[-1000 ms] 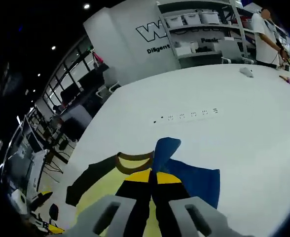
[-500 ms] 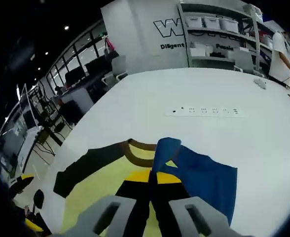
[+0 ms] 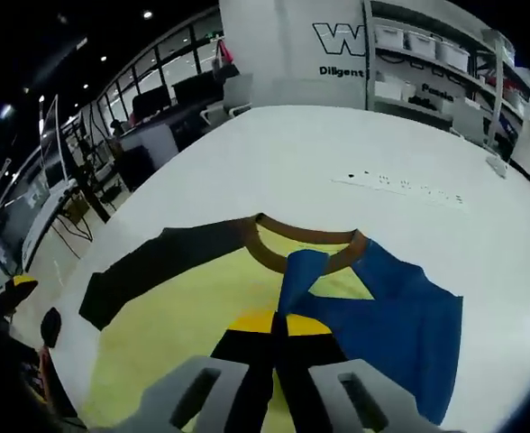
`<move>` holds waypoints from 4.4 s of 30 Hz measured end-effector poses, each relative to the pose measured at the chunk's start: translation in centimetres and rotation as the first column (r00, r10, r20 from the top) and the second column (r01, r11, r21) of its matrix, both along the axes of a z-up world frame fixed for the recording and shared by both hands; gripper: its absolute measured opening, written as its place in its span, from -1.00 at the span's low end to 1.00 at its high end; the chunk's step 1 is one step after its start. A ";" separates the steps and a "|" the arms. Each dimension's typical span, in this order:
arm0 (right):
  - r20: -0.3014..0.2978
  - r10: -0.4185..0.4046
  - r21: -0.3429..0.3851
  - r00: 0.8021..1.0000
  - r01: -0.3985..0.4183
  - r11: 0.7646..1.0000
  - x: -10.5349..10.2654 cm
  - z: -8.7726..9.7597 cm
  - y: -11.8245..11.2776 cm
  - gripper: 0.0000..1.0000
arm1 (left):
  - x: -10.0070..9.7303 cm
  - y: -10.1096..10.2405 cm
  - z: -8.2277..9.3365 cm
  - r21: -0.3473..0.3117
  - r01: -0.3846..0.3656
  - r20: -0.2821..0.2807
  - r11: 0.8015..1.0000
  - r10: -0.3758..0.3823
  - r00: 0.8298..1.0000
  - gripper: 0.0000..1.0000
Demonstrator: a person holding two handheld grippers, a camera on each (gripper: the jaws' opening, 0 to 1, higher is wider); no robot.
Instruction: Fold the garment on the visible template until the final outline fits inside the template.
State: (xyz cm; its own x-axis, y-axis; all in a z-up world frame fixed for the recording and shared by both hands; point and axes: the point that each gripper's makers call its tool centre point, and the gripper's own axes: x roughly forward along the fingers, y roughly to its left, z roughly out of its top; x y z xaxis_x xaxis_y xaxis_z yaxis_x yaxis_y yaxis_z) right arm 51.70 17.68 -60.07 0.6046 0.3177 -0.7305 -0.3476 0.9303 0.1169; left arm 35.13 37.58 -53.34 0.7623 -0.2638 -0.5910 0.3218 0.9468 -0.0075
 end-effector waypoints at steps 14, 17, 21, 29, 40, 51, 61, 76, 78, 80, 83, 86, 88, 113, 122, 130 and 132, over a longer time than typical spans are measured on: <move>0.045 0.079 0.009 0.996 -0.080 0.997 -0.1 1.8 3.9 -1.00 | -0.1 0.0 0.9 -0.023 -0.002 0.031 1.000 0.003 1.000 0.98; 0.026 0.083 0.012 0.996 -0.084 0.996 -0.5 1.1 4.1 -1.00 | -0.1 -0.1 1.0 -0.019 0.003 0.038 1.000 -0.002 0.999 0.98; 0.007 0.143 -0.007 0.990 -0.143 0.990 -0.9 0.1 5.0 -1.00 | -0.2 -0.1 0.8 -0.016 0.005 0.034 1.000 -0.005 0.999 0.98; -0.036 0.274 0.060 0.961 -0.272 0.961 -2.4 -2.1 7.1 -1.00 | -0.1 -0.1 1.3 -0.027 0.000 0.055 1.000 0.001 0.998 0.98; 0.025 0.300 0.155 0.954 -0.300 0.941 -2.5 -0.3 7.4 -0.59 | -0.3 0.0 2.6 0.000 -0.008 0.072 1.000 0.008 0.997 0.98; -0.051 0.102 0.219 0.993 -0.089 0.972 -0.5 -2.9 3.0 -0.38 | -0.7 0.0 2.5 0.014 0.002 0.065 1.000 -0.003 0.998 0.98; -0.034 0.097 0.171 0.995 -0.089 0.981 0.3 -3.2 3.2 -0.65 | -0.9 0.3 1.6 0.029 -0.007 0.031 1.000 0.006 1.000 0.95; -0.016 0.144 0.152 0.989 -0.139 0.978 -0.6 -2.8 4.3 -1.00 | -1.3 0.9 1.0 0.028 -0.014 0.008 1.000 0.014 1.000 0.92; -0.005 0.164 0.176 0.986 -0.161 0.971 -0.9 -2.2 5.2 -1.00 | -1.4 0.9 1.0 0.026 -0.016 0.010 1.000 0.015 1.000 0.92; 0.002 0.180 0.192 0.984 -0.177 0.965 -1.1 -1.8 5.9 -1.00 | -1.4 0.9 1.0 0.025 -0.016 0.010 1.000 0.015 1.000 0.91; -0.005 0.237 0.239 0.972 -0.229 0.944 -2.5 -1.4 8.5 -1.00 | -1.4 0.9 1.0 0.027 -0.016 0.009 1.000 0.016 1.000 0.91; -0.009 0.307 0.245 0.952 -0.295 0.924 -4.0 -1.5 10.6 -1.00 | -1.4 0.9 1.0 0.026 -0.016 0.008 1.000 0.015 1.000 0.90; -0.008 0.304 0.250 0.953 -0.293 0.923 -4.2 -1.5 10.9 -1.00 | -1.4 0.9 1.0 0.026 -0.015 0.010 1.000 0.014 1.000 0.90; 0.026 0.369 0.287 0.929 -0.361 0.888 -7.1 0.3 11.7 0.28 | -1.5 0.2 1.8 -0.008 -0.010 0.029 1.000 0.010 1.000 0.98; 0.072 0.267 0.244 0.961 -0.276 0.929 -5.5 1.5 7.5 0.73 | -1.4 -0.5 1.9 -0.008 -0.008 0.030 1.000 0.008 1.000 0.98; 0.059 0.148 0.237 0.987 -0.158 0.959 -5.2 1.5 2.9 0.77 | -1.5 -1.0 1.6 -0.005 0.010 0.013 1.000 -0.010 1.000 0.98; 0.072 0.106 0.234 0.992 -0.120 0.965 -5.1 1.6 1.3 0.77 | -1.5 -1.2 1.5 0.000 0.018 0.008 1.000 -0.018 1.000 0.98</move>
State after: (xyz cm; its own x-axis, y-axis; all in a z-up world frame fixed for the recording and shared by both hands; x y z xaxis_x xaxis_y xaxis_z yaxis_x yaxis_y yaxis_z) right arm 46.58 19.02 -58.43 0.5942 0.5467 -0.5899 -0.4618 0.8324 0.3063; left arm 33.66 36.35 -51.86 0.7621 -0.2776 -0.5850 0.3387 0.9409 -0.0052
